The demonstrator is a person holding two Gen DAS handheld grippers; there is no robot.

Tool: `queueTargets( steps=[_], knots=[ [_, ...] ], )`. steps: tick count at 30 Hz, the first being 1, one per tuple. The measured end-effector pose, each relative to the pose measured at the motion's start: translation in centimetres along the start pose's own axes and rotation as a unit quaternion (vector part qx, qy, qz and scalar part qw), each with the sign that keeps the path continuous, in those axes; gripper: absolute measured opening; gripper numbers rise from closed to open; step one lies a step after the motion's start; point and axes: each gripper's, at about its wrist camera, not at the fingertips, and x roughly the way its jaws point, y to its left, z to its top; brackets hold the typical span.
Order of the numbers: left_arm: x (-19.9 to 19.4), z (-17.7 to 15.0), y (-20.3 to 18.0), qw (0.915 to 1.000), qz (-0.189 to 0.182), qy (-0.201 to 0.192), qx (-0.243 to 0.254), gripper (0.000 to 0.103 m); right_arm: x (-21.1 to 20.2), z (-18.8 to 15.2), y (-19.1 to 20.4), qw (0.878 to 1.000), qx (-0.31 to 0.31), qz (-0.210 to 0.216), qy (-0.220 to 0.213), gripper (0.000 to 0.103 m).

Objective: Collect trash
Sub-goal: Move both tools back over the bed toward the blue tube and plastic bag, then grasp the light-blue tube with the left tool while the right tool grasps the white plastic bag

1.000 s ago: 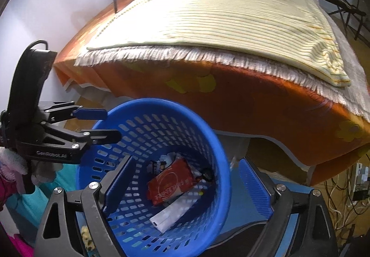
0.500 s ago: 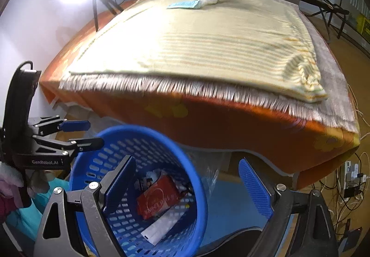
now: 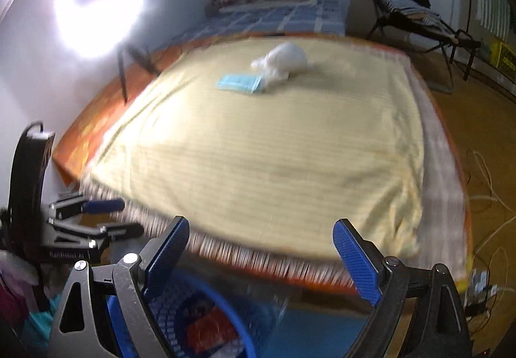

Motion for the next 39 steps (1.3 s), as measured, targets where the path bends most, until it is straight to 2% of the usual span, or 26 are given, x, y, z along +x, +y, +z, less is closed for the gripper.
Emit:
queueTargets(
  steps=[7,12,17,21,28,31,36,39],
  knots=[
    [0.3,5.6,0.8,0.9995,0.007,-0.030,0.003,0.068,2.6,6.5,-2.3,0.998,0.063,0.023,-0.011,0.092],
    [1.4,10.4,0.8,0.9972,0.011,-0.047,0.058,0.068,5.0,10.2,-3.2,0.994,0.095,0.048,-0.015,0.092],
    [3.1,14.7,1.1,0.9923,0.010,-0.059,0.108,0.068,7.9,13.8,-3.9,0.993,0.104,0.045,-0.018,0.092],
    [5.0,18.2,1.2,0.9907,-0.001,-0.056,0.124,0.068,10.2,16.3,-4.9,0.992,0.120,0.042,-0.017,0.092],
    [8.2,22.7,2.6,0.9932,-0.027,-0.046,0.104,0.068,14.2,19.1,-6.0,0.990,0.138,0.026,-0.004,0.089],
    [9.1,23.9,3.1,0.9938,-0.031,-0.042,0.098,0.068,16.1,19.8,-6.6,0.988,0.152,0.031,0.007,0.084],
    [10.6,25.3,4.1,0.9957,-0.045,-0.029,0.075,0.068,17.9,19.6,-7.4,0.983,0.176,0.052,0.021,0.082],
    [11.2,25.9,4.8,0.9963,-0.056,-0.032,0.056,0.068,18.6,19.3,-7.7,0.979,0.191,0.067,0.031,0.071]
  ],
)
